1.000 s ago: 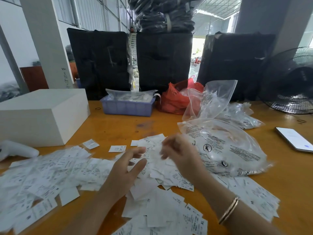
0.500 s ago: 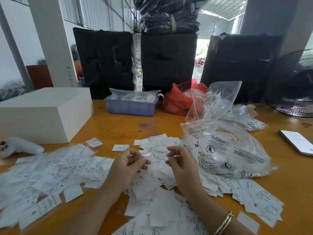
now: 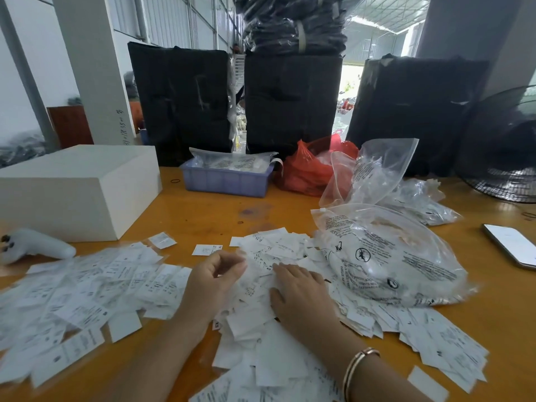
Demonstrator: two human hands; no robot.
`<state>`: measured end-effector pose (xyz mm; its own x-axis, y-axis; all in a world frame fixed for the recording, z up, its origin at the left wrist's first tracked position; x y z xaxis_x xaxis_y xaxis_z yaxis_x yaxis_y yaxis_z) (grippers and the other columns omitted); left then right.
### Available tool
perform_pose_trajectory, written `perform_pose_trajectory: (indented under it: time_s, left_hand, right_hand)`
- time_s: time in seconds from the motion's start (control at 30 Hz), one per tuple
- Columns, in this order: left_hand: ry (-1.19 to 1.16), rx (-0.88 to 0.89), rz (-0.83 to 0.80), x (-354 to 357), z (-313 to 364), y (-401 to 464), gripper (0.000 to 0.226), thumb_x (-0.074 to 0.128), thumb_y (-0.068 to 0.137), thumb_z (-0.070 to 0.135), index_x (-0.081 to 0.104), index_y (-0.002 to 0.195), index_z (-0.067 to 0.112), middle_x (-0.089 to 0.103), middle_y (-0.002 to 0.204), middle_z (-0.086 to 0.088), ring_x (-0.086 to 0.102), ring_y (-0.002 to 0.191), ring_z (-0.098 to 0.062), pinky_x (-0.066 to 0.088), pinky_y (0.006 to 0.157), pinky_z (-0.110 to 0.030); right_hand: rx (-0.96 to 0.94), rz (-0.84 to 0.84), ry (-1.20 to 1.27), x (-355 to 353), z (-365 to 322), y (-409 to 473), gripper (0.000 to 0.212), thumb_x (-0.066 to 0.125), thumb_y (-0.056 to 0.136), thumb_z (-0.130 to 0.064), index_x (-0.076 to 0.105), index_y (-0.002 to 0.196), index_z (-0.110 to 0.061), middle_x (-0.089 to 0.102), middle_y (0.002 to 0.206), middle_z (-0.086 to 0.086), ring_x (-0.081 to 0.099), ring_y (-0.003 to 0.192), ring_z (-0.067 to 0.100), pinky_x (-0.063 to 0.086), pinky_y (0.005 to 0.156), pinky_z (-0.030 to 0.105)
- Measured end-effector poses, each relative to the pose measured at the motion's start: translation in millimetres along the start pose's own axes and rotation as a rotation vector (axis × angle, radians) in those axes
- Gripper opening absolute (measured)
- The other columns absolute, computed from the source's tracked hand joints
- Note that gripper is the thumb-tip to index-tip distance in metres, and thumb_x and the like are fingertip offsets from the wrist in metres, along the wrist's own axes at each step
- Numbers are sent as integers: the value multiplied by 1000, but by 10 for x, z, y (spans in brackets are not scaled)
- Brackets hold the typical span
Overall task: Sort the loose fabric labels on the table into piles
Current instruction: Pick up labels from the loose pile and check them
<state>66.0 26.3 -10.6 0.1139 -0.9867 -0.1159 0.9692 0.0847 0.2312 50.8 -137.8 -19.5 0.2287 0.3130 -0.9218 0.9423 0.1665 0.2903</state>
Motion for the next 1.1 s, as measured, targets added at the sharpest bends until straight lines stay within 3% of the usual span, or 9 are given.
perform_pose_trajectory:
  time_s: [0.1,0.27,0.4,0.5,0.57,0.8,0.9,1.0,1.1]
  left_hand:
    - [-55,0,0,-5,8,-1,13,62,88,24,71,83,33,72,85,18,65,83,3,49,62,-10]
    - [-158,-7,70,-27,22,8,11,62,89,20,72,93,19,74,82,10,68,80,-1,50,63,-8]
    - [-157,-23,122,-54,37,-1,23,65,81,38,71,88,17,73,78,12,66,74,1,50,59,-11]
    - [-175,-54,151,-66,9,-2,36,60,69,56,71,78,23,72,81,5,65,81,-11,51,72,-24]
    - [-167,-57,152,-74,1,-5,33,59,68,59,71,75,29,72,82,4,64,82,-13,50,71,-25]
    - [-85,-38,125,-47,2,24,22,60,88,37,68,78,18,70,75,19,61,67,7,43,49,-4]
    - [-95,-32,143,-46,-10,30,21,59,90,34,69,80,19,69,73,20,59,65,10,40,47,-1]
    - [-103,-43,151,-48,-23,33,20,59,90,35,68,80,20,70,73,19,60,64,9,41,47,-3]
    - [-117,-46,139,-47,-24,44,19,60,91,31,68,80,18,72,76,16,62,67,7,43,50,-4]
  right_hand:
    - [-98,-54,-9,72,-63,-3,54,28,96,-24,19,150,-26,17,158,-7,17,143,11,6,115,35]
    - [-128,-46,-73,82,-90,7,51,29,96,-23,26,147,-23,39,144,-4,28,136,16,9,112,40]
    - [-122,-10,-64,72,-105,14,45,33,93,-22,41,137,-21,39,138,-2,30,131,19,11,110,37]
    - [-119,-32,-24,92,-106,9,43,31,94,-21,41,136,-20,37,146,-4,20,141,14,5,113,38]
    - [-115,-25,-18,79,-104,12,39,31,93,-21,44,130,-21,46,139,-4,27,138,14,7,113,38]
    - [-131,71,15,-19,-127,0,41,34,94,-23,44,133,-28,50,133,-10,39,127,10,13,110,30]
    - [-219,106,55,-48,-197,-23,38,37,95,-29,48,131,-34,50,133,-14,39,127,7,15,106,27]
    - [-325,7,25,21,-263,-36,44,39,91,-29,48,134,-33,48,140,-14,37,132,7,12,108,33]
    - [-303,22,10,41,-241,1,38,39,91,-31,55,126,-32,58,129,-14,47,122,8,14,103,32]
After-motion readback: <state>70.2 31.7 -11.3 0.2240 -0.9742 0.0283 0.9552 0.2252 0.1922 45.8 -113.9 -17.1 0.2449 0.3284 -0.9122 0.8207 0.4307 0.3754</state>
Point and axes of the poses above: each hand's wrist, its own y-axis towards the middle knuckle, its own x-axis out of the palm, z = x × y, the point moved 4 cm from there along y, towards the middle knuckle
